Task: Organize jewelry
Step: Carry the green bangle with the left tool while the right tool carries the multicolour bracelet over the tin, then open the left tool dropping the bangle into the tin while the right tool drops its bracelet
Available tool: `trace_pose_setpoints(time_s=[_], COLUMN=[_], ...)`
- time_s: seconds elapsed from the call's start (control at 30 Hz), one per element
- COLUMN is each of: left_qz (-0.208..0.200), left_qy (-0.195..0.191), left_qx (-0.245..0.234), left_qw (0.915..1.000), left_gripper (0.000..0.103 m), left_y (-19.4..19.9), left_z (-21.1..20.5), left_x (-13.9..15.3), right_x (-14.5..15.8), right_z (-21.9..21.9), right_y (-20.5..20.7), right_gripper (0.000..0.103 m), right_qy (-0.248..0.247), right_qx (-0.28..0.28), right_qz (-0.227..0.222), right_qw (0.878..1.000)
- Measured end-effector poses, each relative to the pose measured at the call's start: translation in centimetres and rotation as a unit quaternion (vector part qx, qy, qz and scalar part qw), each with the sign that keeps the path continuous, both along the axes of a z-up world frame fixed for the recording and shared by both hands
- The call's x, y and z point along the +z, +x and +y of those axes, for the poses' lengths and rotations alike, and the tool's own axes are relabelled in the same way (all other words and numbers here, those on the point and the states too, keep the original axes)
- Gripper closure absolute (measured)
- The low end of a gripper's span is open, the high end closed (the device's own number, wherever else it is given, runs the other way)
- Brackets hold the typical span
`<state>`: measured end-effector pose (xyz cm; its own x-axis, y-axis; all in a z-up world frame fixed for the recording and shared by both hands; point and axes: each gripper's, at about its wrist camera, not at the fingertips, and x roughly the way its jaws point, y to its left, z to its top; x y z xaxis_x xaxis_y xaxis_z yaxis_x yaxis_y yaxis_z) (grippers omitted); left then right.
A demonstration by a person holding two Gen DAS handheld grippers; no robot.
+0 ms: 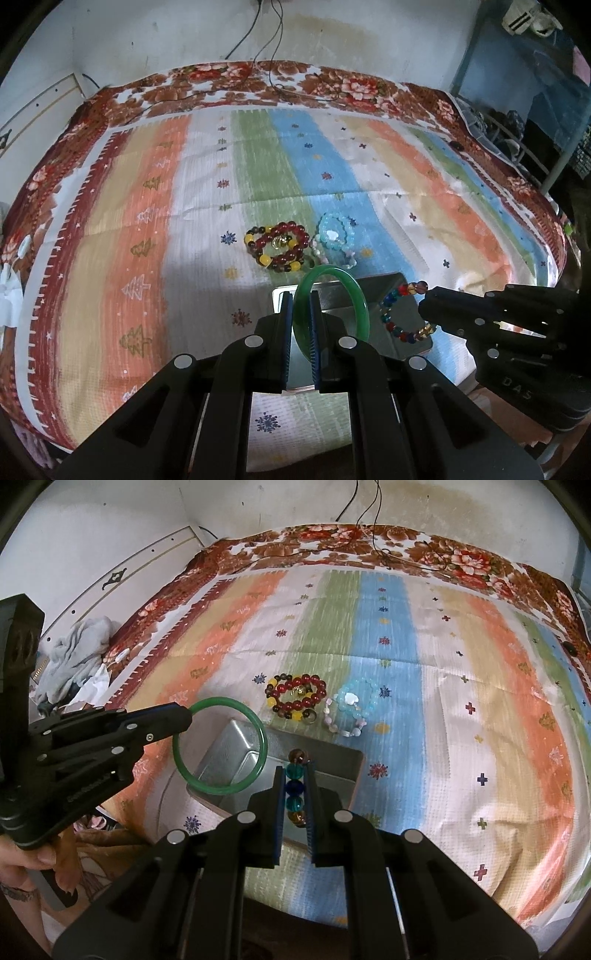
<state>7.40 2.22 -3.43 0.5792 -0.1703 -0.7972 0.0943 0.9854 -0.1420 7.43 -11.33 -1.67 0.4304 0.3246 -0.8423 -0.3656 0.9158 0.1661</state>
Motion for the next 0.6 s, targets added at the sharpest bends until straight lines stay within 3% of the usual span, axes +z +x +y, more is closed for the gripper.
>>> trace_pose_setpoints(time_s=[0.33,0.47,0.6], left_qz=[0.003,0.022,0.028], left_qy=[0.004,-0.003,-0.006], left_qx=[-0.006,-0.012,-0.008], left_qw=[1.0000,0.9997,0.9996], left_gripper=[0.095,0.094,0.094], left_y=[0.0,0.2,0.5], left_z=[-0.4,-0.6,-0.4], left_x=[-0.2,-0.8,-1.1], right_x=[-0.4,-0.8,-0.8], right_z=[-0.1,-0.3,-0.7], right_y=[0.3,0.5,0.7], right_gripper=[0.092,0.091,0.081], right_qy=[0.003,0.004,0.008], right_qx=[-0.006,-0.008,-0.017], right_qz=[0.010,0.020,0.022], right_qw=[1.000,1.000,1.000])
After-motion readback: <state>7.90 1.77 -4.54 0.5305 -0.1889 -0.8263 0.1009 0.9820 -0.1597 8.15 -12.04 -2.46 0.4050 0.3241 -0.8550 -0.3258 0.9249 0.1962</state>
